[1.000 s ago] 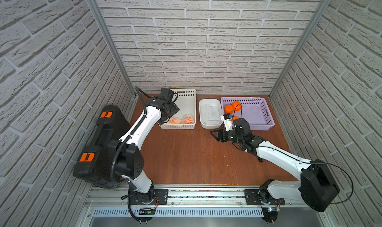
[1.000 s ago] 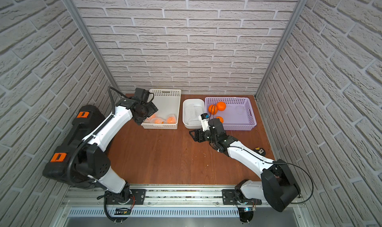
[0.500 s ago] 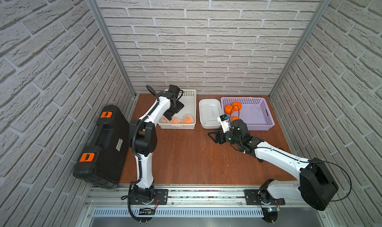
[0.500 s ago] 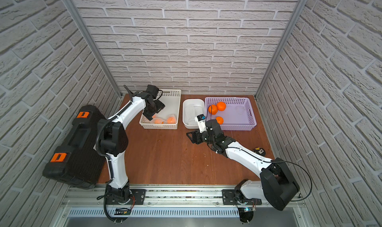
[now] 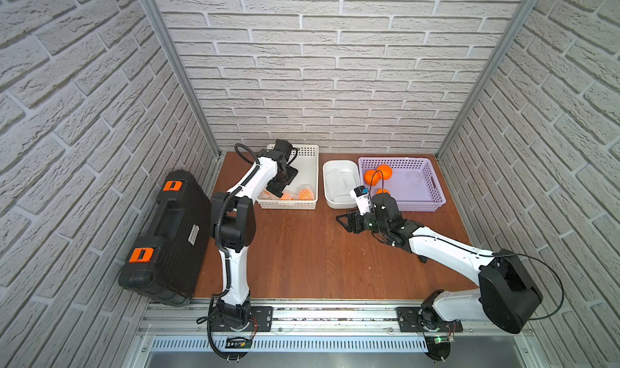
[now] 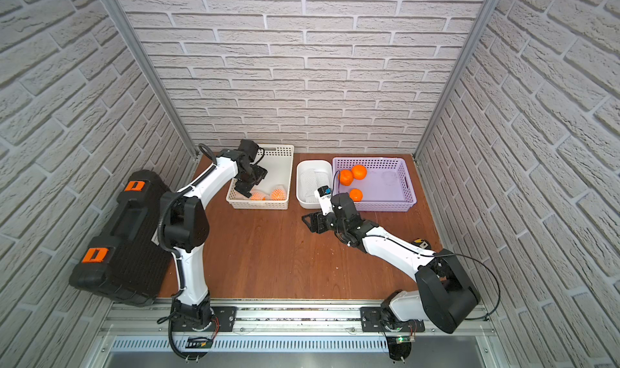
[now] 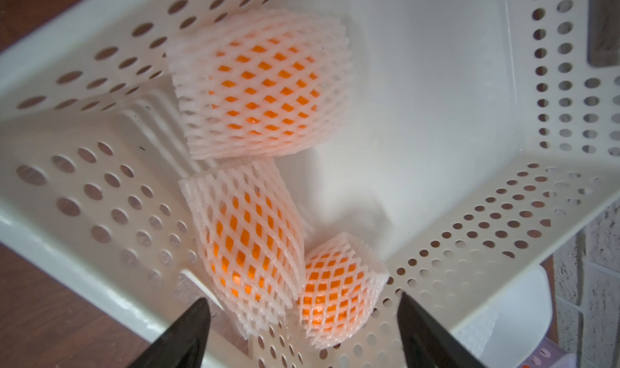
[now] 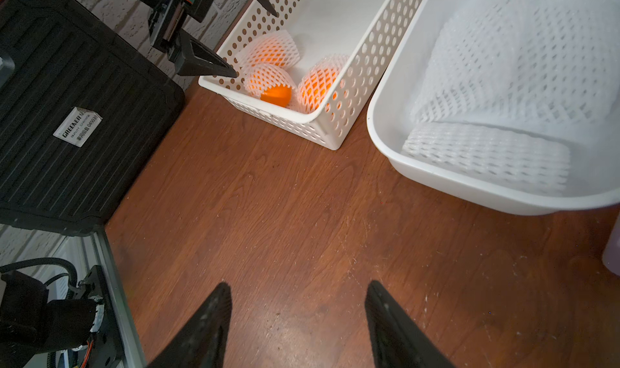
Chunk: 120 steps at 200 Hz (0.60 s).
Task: Remove foam nets from oranges
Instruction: Pick up the orange from the basket.
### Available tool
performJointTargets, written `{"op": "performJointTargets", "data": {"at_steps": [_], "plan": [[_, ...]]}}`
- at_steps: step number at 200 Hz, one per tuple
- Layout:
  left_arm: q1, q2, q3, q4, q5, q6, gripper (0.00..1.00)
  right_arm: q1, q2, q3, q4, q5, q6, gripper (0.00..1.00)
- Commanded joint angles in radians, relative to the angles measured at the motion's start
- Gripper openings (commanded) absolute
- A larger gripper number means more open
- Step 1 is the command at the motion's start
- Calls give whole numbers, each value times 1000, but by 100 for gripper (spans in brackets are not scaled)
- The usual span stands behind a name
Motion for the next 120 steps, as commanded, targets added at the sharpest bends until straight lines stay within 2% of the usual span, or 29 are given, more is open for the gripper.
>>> {"op": "performJointTargets", "data": {"at_steps": [1,71,120], "plan": [[6,35,13,-31,16,-29,86,7,2,31,14,-11,-6,65],[4,60,15,-62,-12,-48,84,7,13,42,0,-12,-6,64],[-16,68,4,-75,-44,-97,78,7,22,52,-12,-8,-7,63]]}}
